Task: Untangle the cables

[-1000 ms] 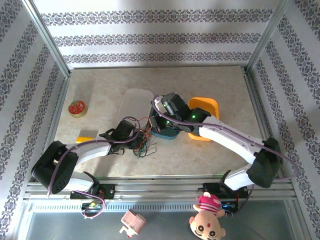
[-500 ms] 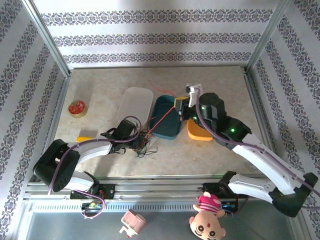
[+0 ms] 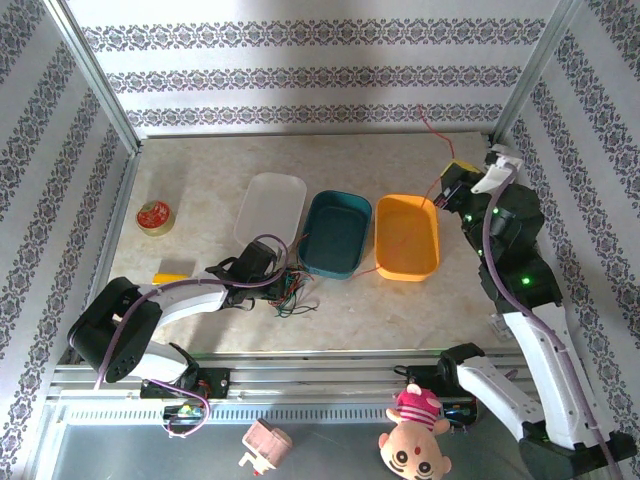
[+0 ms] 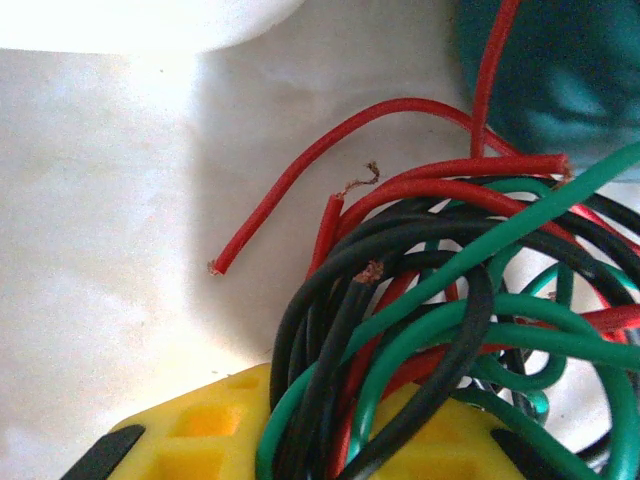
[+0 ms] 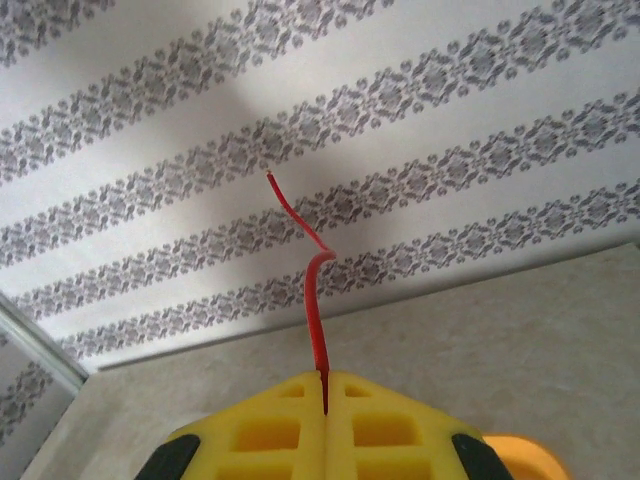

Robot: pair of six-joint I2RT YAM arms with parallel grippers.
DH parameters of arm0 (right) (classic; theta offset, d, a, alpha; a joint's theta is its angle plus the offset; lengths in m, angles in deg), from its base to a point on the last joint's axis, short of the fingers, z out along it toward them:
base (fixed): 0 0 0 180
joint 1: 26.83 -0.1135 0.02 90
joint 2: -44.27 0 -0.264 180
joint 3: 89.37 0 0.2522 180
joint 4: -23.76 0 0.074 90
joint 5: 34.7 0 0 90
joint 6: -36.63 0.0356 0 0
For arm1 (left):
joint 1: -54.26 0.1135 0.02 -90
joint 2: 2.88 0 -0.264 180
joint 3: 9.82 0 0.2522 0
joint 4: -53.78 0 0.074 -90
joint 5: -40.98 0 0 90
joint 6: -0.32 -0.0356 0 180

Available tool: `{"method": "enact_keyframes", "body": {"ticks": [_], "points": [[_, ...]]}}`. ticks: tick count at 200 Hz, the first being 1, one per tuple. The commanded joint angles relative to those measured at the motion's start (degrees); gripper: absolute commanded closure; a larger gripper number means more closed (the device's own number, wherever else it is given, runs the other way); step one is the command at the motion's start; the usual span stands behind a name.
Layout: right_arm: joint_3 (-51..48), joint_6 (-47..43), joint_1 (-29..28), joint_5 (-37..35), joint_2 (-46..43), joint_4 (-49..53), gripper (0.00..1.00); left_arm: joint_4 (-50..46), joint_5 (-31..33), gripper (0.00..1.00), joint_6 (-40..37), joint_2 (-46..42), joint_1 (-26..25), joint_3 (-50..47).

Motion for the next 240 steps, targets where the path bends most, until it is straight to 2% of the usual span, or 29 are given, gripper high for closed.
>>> {"method": "enact_keyframes", "body": {"ticks": [1, 79, 106, 138, 186, 212, 227, 240], "points": [[1.4, 1.3, 3.1, 6.0, -0.1, -2.6, 1.00, -2.4, -1.1, 1.00, -1.7, 1.7, -1.7, 0.2], [6.1, -3.2, 7.9, 7.4, 4.9, -4.7, 1.00, -6.2, -3.2, 0.99, -2.9, 5.8, -2.0, 4.0], [10.3, -3.9, 8.2, 8.3, 7.3, -6.3, 1.00, -4.4, -3.9, 1.00, -2.2, 6.5, -2.1, 3.6], [11.4, -6.0, 8.3, 5.7, 8.3, -6.2, 1.00, -4.0, -2.2, 0.92, -2.4, 5.4, -2.1, 3.0], [3.0, -7.5, 8.3, 2.7, 7.3, -4.8, 1.00, -3.4, -0.9, 0.90, -2.5, 4.2, -2.1, 2.5], [-4.7, -4.1, 8.0, 2.5, 7.0, -3.3, 1.00, -3.1, -1.0, 0.89, -2.2, 4.5, -2.1, 2.5], [-9.2, -2.3, 6.4, 3.2, 7.1, -2.6, 1.00, -2.9, -1.1, 0.89, -1.9, 4.6, -2.1, 2.5], [-12.3, -1.7, 3.6, 0.9, 7.8, -0.9, 1.00, -2.7, -1.3, 0.89, -1.9, 4.7, -2.1, 2.6]]}}
